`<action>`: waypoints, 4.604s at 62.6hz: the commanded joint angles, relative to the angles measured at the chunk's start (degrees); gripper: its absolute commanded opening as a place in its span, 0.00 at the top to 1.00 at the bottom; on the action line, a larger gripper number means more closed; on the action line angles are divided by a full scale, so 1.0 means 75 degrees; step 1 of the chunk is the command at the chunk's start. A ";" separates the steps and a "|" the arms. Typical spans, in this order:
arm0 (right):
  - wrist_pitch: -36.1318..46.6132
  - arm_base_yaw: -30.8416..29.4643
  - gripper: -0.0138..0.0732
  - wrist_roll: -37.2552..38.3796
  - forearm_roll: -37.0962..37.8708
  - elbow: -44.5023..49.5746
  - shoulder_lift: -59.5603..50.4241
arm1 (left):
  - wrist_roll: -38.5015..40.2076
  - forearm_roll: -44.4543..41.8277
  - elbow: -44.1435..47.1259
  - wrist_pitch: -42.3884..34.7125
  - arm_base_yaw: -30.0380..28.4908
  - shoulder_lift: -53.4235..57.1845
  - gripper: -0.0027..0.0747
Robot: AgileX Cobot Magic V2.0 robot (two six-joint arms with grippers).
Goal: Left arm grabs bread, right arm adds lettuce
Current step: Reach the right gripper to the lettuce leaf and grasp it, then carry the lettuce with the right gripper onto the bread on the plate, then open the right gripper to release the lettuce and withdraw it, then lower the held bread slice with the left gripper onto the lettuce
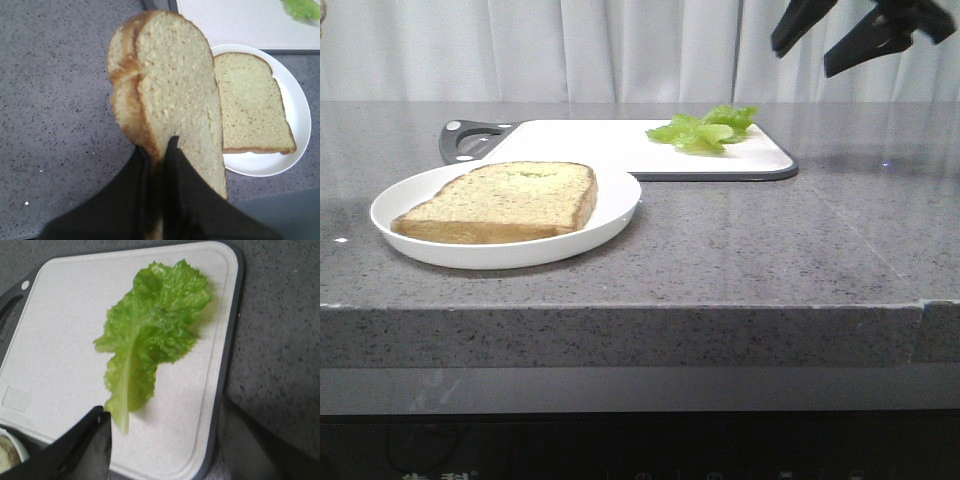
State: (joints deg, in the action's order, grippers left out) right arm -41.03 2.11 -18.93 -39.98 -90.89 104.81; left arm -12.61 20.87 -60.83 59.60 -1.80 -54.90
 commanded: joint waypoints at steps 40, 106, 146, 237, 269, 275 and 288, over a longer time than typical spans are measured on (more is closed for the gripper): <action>0.0131 0.0455 0.30 -0.0135 -0.0508 -0.3403 0.2690 | 0.0050 0.0215 -0.0202 -0.0727 -0.0011 0.0109 0.99; -0.0431 0.0707 0.98 -0.1229 -0.2561 -0.2101 0.0317 | 0.0050 -0.0201 -0.0202 -0.0781 -0.0011 0.0109 0.99; -0.0251 0.2745 0.98 -0.5610 -0.7312 0.2420 -0.1376 | 0.0050 -0.0303 -0.0202 -0.1130 -0.0011 0.0095 0.99; 0.0779 0.2853 0.42 -0.2083 -0.0688 0.2420 -0.2829 | 0.0050 -0.0258 -0.0202 -0.1111 -0.0011 0.0095 0.99; -0.1205 0.2834 0.51 0.1798 0.3998 0.2420 -0.5020 | -0.2795 0.5212 -0.0202 -0.0007 0.0003 -0.1464 0.99; -0.1192 0.2834 0.51 0.1798 0.4139 0.2437 -0.5010 | -0.3165 0.5873 -0.0202 0.0233 0.0003 -0.2078 0.99; -0.0827 0.2834 0.51 0.1798 0.4156 0.2795 -0.5010 | -0.4204 0.7568 -0.0202 0.1465 0.0003 -0.3459 0.99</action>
State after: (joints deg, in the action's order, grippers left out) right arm -51.56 23.61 -5.43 -9.00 -69.59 68.63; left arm -41.26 68.97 -60.83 66.93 -1.80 -79.77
